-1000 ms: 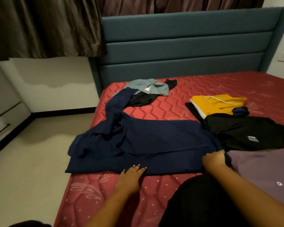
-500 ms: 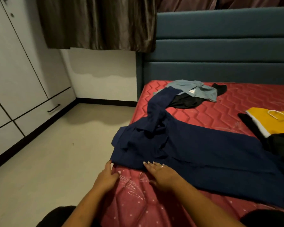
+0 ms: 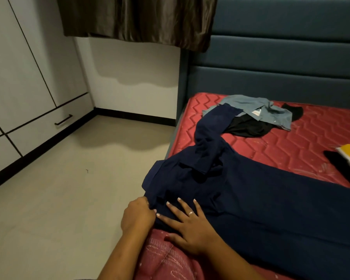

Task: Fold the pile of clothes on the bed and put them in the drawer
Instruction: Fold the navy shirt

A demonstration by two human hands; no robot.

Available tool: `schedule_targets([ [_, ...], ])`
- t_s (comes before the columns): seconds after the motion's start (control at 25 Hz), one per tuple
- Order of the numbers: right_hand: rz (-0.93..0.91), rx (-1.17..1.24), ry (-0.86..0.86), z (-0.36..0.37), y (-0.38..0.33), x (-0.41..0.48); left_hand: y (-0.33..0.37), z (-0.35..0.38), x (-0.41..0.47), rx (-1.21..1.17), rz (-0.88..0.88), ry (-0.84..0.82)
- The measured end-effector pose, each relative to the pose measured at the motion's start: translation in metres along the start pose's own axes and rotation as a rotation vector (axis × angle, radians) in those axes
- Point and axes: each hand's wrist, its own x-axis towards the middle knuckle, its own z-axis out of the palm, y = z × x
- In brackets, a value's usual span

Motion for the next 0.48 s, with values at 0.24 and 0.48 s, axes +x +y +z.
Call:
schedule_targets([
  [0.24, -0.021, 0.044, -0.036, -0.011, -0.006, -0.016, 0.007, 0.000, -0.024, 0.314, 0.100, 0.140],
  [0.48, 0.157, 0.220, 0.326, -0.050, 0.029, 0.013, 0.019, 0.023, -0.036, 0.430, 0.631, 0.169],
])
